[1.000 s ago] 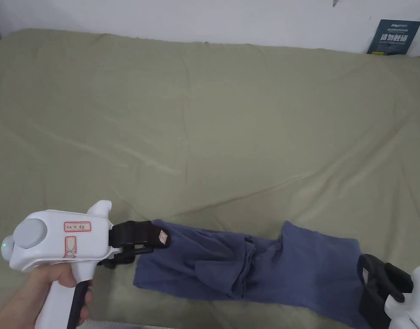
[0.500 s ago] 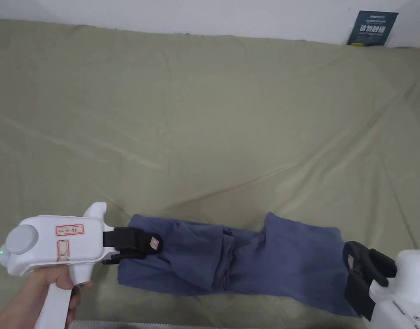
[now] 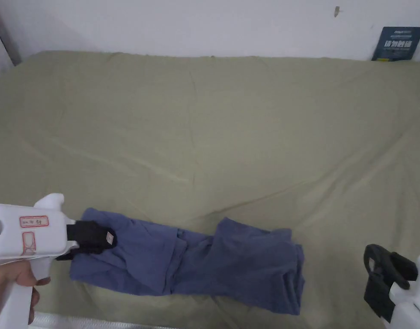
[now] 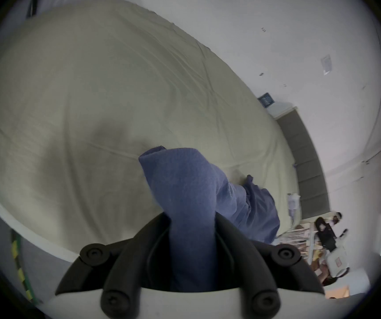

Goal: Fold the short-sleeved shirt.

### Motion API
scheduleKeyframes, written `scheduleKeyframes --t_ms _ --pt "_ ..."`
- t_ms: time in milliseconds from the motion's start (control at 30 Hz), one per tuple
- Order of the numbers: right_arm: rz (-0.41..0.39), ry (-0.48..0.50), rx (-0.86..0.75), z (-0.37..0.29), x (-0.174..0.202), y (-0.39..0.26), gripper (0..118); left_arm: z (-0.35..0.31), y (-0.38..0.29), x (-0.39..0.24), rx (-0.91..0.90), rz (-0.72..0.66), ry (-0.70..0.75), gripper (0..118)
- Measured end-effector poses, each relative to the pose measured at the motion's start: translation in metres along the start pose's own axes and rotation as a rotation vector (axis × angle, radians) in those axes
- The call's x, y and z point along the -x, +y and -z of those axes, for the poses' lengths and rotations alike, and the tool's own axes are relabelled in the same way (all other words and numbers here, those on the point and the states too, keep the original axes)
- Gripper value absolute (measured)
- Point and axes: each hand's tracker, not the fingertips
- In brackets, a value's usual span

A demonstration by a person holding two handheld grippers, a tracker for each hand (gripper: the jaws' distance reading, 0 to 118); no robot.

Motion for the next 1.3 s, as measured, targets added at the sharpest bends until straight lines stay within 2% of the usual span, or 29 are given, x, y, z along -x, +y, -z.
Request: scheduleKeyframes --t_ms 167,367,600,733,767,833,867,900,967,1067,1133,1167,1200,1233,1267,1300 --pt "-0.001 -0.003 0.007 -0.005 -0.003 -0.006 0 -0.006 -0.006 -0.073 0.005 0.117 0.108 10" --pt "0.011 -0.020 0.009 -0.013 -0.015 -0.010 0 0.015 -0.025 -0.169 0.055 0.337 0.225 10" --pt "0.047 -0.040 0.012 -0.018 -0.029 -0.016 0 0.105 -0.074 -0.257 0.147 0.576 0.289 11" --pt "0.087 -0.063 0.024 -0.019 -0.036 -0.017 0 0.170 -0.104 -0.281 0.212 0.605 0.302 16" --pt "0.098 -0.059 0.027 -0.019 -0.037 -0.017 0 0.183 -0.107 -0.282 0.222 0.582 0.268 37" --pt "0.106 -0.059 0.027 -0.019 -0.038 -0.016 0 0.200 -0.111 -0.285 0.275 0.526 0.181 118" --pt "0.106 -0.060 0.026 -0.020 -0.038 -0.016 0 0.197 -0.109 -0.291 0.249 0.521 0.129 117" --pt "0.104 -0.060 0.024 -0.021 -0.038 -0.015 0 0.191 -0.107 -0.289 0.251 0.502 0.172 117" --pt "0.102 -0.058 0.018 -0.021 -0.038 -0.014 0 0.170 -0.098 -0.286 0.236 0.470 0.092 116" --pt "0.101 -0.051 0.017 -0.020 -0.036 -0.014 0 0.127 -0.075 -0.266 0.203 0.360 0.022 112" --pt "0.102 -0.045 0.020 -0.018 -0.034 -0.014 0 0.102 -0.061 -0.244 0.154 0.292 -0.039 103" --pt "0.104 -0.040 0.023 -0.017 -0.033 -0.015 0 0.090 -0.055 -0.232 0.132 0.263 -0.062 90" --pt "0.105 -0.035 0.026 -0.016 -0.032 -0.015 0 0.081 -0.052 -0.215 0.096 0.220 -0.081 69" --pt "0.105 -0.033 0.030 -0.015 -0.031 -0.016 0 0.077 -0.049 -0.202 0.068 0.193 -0.116 15" --pt "0.106 -0.031 0.033 -0.014 -0.030 -0.016 0 0.079 -0.048 -0.189 0.062 0.185 -0.151 0" --pt "0.106 -0.027 0.036 -0.013 -0.030 -0.017 0 0.083 -0.047 -0.176 0.044 0.152 -0.193 0"
